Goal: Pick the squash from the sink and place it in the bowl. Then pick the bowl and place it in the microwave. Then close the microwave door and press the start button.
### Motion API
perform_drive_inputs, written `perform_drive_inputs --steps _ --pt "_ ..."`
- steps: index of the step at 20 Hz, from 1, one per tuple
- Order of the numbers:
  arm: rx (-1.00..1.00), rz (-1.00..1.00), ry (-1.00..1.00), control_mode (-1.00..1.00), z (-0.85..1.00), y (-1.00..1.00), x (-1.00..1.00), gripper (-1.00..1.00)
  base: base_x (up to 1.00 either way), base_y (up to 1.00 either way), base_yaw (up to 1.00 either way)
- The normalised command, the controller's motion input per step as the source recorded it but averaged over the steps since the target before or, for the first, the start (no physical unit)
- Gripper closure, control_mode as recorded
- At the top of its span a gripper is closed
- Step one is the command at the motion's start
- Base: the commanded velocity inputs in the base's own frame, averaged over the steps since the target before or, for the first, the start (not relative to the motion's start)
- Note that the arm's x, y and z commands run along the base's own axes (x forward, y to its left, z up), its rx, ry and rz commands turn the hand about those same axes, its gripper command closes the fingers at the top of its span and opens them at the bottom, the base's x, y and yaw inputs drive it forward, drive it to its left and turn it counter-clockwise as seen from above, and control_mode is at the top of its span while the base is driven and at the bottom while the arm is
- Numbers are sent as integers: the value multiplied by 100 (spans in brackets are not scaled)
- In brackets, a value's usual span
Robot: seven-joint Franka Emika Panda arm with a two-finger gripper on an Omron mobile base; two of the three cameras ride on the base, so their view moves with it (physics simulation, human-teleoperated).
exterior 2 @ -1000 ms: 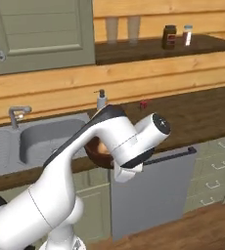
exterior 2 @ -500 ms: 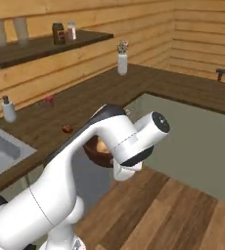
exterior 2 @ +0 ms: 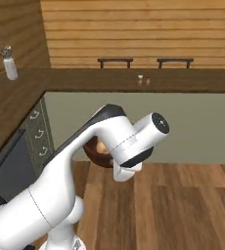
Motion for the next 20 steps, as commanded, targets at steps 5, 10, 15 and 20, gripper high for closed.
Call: perform_drive_inputs --steps 5,10,15,20 --pt "0 0 0 100 0 0 0 100 12 -2 -91" --pt "0 0 0 100 0 0 0 100 47 -40 -80" --pt "0 0 0 100 0 0 0 100 85 -94 -59" --pt "0 0 0 100 0 0 0 100 100 -54 -50"
